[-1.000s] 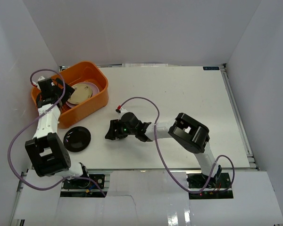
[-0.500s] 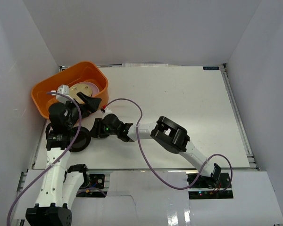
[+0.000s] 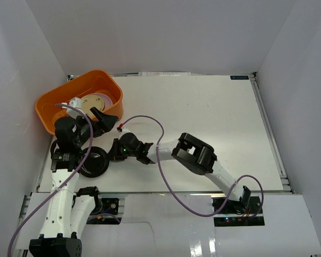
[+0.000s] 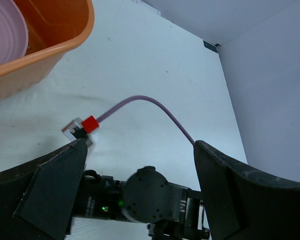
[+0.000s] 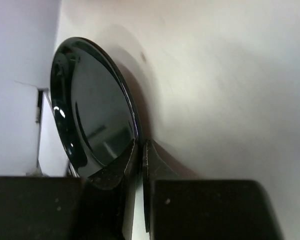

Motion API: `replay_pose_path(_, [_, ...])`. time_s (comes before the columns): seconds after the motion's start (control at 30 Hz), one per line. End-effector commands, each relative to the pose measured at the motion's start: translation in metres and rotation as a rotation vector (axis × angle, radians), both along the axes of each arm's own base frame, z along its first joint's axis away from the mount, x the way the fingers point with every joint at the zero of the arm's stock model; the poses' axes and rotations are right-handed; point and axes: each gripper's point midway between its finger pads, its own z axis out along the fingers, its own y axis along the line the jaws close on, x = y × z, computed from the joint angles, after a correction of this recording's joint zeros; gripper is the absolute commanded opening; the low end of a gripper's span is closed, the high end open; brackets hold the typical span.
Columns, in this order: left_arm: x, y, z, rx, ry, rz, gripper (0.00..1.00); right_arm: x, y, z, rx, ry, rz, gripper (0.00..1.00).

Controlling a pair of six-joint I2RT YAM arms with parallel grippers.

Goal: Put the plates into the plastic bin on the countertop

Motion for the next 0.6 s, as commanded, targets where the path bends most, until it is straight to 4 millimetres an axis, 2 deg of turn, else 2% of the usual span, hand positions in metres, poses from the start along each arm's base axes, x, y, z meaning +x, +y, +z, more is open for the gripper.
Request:
replay_pose_path(0.0, [-0.008,-0.011,0.026,0.009,-0.046,-0.079,0.98,0.003,-0.038,0.023,-0.005,-0.075,-0.036,0.08])
replay_pose_path(0.03, [-0.009,-0.014,0.032,-0.001,-0.048,-0.1,0.98,0.004,-0.049,0.033,0.004,-0.099,-0.045,0.08])
replay_pose_path(0.07, [-0.009,-0.018,0.029,-0.012,-0.032,-0.126,0.98,0.005,-0.074,0.046,0.009,-0.118,-0.06,0.08])
replay_pose_path(0.1, [-0.014,-0.027,0.029,-0.028,-0.024,-0.182,0.98,0.007,-0.085,0.058,0.033,-0.143,-0.067,0.08])
replay_pose_path(0.17, [-0.019,-0.034,0.025,-0.055,0.0,-0.228,0.97,0.016,-0.116,0.072,0.037,-0.191,-0.09,0.08])
replay_pose_path(0.2, [-0.023,-0.038,0.022,-0.062,0.013,-0.258,0.96,0.01,-0.141,0.082,0.04,-0.207,-0.09,0.08])
replay_pose_path(0.23, [-0.025,-0.039,0.018,-0.064,0.023,-0.263,0.96,0.012,-0.156,0.088,0.04,-0.226,-0.088,0.08])
replay_pose_path(0.27, [-0.027,-0.039,0.01,-0.064,0.043,-0.263,0.95,0.024,-0.174,0.09,0.038,-0.227,-0.113,0.08])
replay_pose_path(0.3, [-0.032,-0.039,0.003,-0.054,0.063,-0.268,0.94,0.02,-0.194,0.097,0.049,-0.23,-0.11,0.08])
replay_pose_path(0.33, [-0.034,-0.037,-0.004,-0.045,0.082,-0.261,0.92,0.017,-0.204,0.101,0.063,-0.224,-0.085,0.08])
replay_pose_path(0.37, [-0.036,-0.036,-0.015,-0.038,0.111,-0.257,0.91,0.028,-0.22,0.117,0.091,-0.249,-0.115,0.08])
replay_pose_path(0.43, [-0.042,-0.034,-0.032,-0.021,0.162,-0.248,0.88,0.024,-0.238,0.114,0.089,-0.24,-0.098,0.08])
replay_pose_path(0.47, [-0.043,-0.034,-0.039,-0.02,0.18,-0.248,0.86,0.031,-0.247,0.124,0.107,-0.26,-0.116,0.08])
replay_pose_path(0.57, [-0.048,-0.039,-0.063,-0.042,0.263,-0.278,0.81,0.031,-0.253,0.133,0.131,-0.277,-0.096,0.08])
